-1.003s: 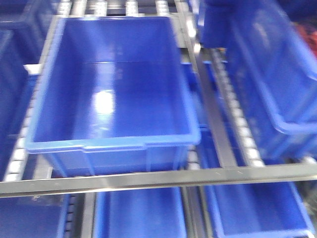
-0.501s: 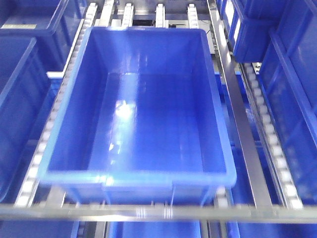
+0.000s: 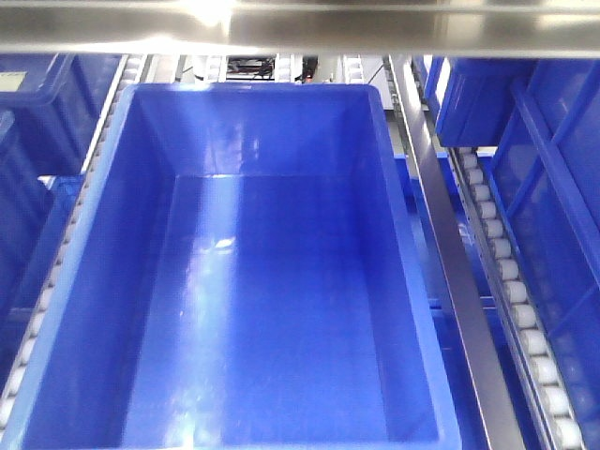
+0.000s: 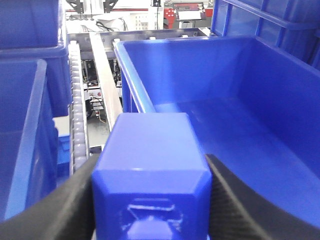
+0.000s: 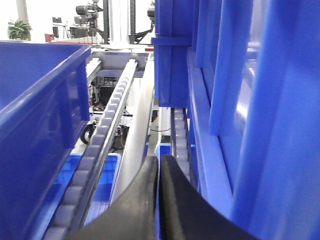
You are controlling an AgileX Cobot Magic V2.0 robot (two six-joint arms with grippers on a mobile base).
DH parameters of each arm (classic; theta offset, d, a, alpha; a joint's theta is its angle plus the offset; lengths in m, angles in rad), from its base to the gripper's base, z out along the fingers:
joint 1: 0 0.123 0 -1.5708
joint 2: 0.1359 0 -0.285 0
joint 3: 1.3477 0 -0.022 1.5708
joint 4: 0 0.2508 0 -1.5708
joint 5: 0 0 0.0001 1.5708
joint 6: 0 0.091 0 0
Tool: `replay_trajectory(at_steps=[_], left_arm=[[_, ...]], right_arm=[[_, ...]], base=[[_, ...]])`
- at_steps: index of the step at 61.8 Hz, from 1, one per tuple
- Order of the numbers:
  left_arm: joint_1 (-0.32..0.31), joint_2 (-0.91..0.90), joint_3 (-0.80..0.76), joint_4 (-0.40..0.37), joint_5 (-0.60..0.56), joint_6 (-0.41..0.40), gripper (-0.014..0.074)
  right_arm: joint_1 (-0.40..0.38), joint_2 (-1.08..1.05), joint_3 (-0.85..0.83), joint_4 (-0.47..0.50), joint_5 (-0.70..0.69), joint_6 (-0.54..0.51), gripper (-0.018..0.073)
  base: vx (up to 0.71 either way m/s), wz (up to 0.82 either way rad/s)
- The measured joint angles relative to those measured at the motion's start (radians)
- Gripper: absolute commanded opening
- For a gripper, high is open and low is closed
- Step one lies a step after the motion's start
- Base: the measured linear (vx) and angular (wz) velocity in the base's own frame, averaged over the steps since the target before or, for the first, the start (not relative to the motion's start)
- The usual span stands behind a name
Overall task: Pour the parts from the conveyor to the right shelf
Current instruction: 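Approach the shelf and stop over an empty blue bin, then move the left gripper over the bin and release the blue part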
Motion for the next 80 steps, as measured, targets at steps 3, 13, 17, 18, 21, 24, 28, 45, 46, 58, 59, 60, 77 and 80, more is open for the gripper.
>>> replay_trajectory(at_steps=[3,13,17,18,21,24,28,45,46,58,59,60,77,80], left_arm=[[0.0,0.0,0.0,0.0,0.0,0.0,-0.0006],[0.0,0.0,0.0,0.0,0.0,0.0,-0.0006],[0.0,0.0,0.0,0.0,0.0,0.0,-0.0006],[0.0,0.0,0.0,0.0,0.0,0.0,-0.0006],[0.0,0.0,0.0,0.0,0.0,0.0,-0.0006],[0.0,0.0,0.0,0.0,0.0,0.0,-0.0006],[0.0,0.0,0.0,0.0,0.0,0.0,-0.0006],[0.0,0.0,0.0,0.0,0.0,0.0,-0.0006],[0.0,0.0,0.0,0.0,0.0,0.0,-0.0006],[0.0,0.0,0.0,0.0,0.0,0.0,-0.0006],[0.0,0.0,0.0,0.0,0.0,0.0,-0.0006],[0.0,0.0,0.0,0.0,0.0,0.0,-0.0006],[0.0,0.0,0.0,0.0,0.0,0.0,-0.0006],[0.0,0.0,0.0,0.0,0.0,0.0,-0.0006]], right_arm=[[0.0,0.0,0.0,0.0,0.0,0.0,-0.0009],[0.0,0.0,0.0,0.0,0.0,0.0,-0.0009],[0.0,0.0,0.0,0.0,0.0,0.0,-0.0009],[0.0,0.0,0.0,0.0,0.0,0.0,-0.0009],[0.0,0.0,0.0,0.0,0.0,0.0,-0.0009],[0.0,0.0,0.0,0.0,0.0,0.0,-0.0009],[0.0,0.0,0.0,0.0,0.0,0.0,-0.0009],[0.0,0.0,0.0,0.0,0.0,0.0,-0.0009],[0.0,0.0,0.0,0.0,0.0,0.0,-0.0009],[0.0,0.0,0.0,0.0,0.0,0.0,-0.0009],[0.0,0.0,0.0,0.0,0.0,0.0,-0.0009],[0.0,0.0,0.0,0.0,0.0,0.0,-0.0009],[0.0,0.0,0.0,0.0,0.0,0.0,-0.0009],[0.0,0.0,0.0,0.0,0.0,0.0,-0.0009]], base=[[0.11,-0.05],[0.07,-0.02],[0.05,-0.02],[0.04,-0.01],[0.03,-0.01],[0.03,-0.01],[0.02,0.01],[0.0,0.0],[0.0,0.0],[0.0,0.0],[0.0,0.0],[0.0,0.0],[0.0,0.0],[0.0,0.0]])
